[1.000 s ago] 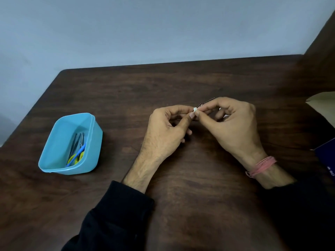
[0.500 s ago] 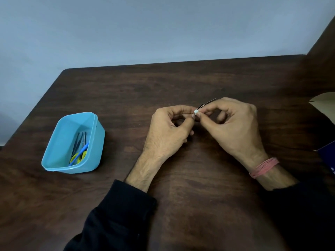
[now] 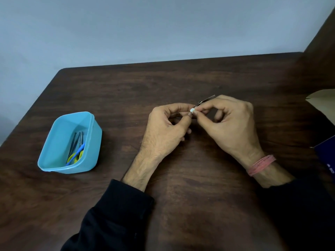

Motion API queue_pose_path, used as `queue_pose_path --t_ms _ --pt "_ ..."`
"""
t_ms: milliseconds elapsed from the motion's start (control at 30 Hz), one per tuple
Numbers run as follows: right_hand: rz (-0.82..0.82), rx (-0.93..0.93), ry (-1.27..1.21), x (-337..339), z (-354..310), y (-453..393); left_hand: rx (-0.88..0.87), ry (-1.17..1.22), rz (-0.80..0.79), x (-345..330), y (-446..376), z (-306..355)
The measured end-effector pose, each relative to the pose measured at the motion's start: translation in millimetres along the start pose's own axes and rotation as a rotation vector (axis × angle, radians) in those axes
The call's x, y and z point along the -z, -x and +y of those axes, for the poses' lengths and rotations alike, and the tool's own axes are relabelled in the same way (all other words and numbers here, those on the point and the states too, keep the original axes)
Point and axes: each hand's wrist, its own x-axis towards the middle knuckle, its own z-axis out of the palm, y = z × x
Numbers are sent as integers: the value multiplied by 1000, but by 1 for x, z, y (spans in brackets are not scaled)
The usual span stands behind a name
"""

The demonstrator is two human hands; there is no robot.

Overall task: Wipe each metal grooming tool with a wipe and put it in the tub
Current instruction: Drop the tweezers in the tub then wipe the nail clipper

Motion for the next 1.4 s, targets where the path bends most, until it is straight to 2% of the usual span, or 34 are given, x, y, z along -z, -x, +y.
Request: queue_pose_path --t_ms 67,200,333,467,600,733,867,1000,1133,1267,1400 --pt "21 -15 2 1 1 -2 -4 -3 -5 0 -1 -1" --pt "-45 -5 -22 0 1 0 -4 -10 4 1 -1 -2" --pt "35 -74 -49 2 5 -3 -1 2 -14 0 -1 -1" --pt "-49 -12 -39 -1 1 0 -1 6 6 1 -1 -2" --pt "14 -73 -63 1 5 -3 -3 7 -9 0 -2 -2" --pt "-81 -31 -65 0 1 1 8 9 8 1 -1 -2" --pt "14 -103 -94 1 8 -3 6 16 -5 1 -2 -2" --pt "-55 -35 -85 -1 3 -1 -4 33 11 2 -2 -3" --pt "42 -87 -77 -1 7 -4 3 37 0 1 -1 -1" --pt "-40 -25 -71 -1 2 0 -6 33 15 3 -2 -3" --pt "18 -76 -69 -1 6 -3 3 43 7 2 -1 -3"
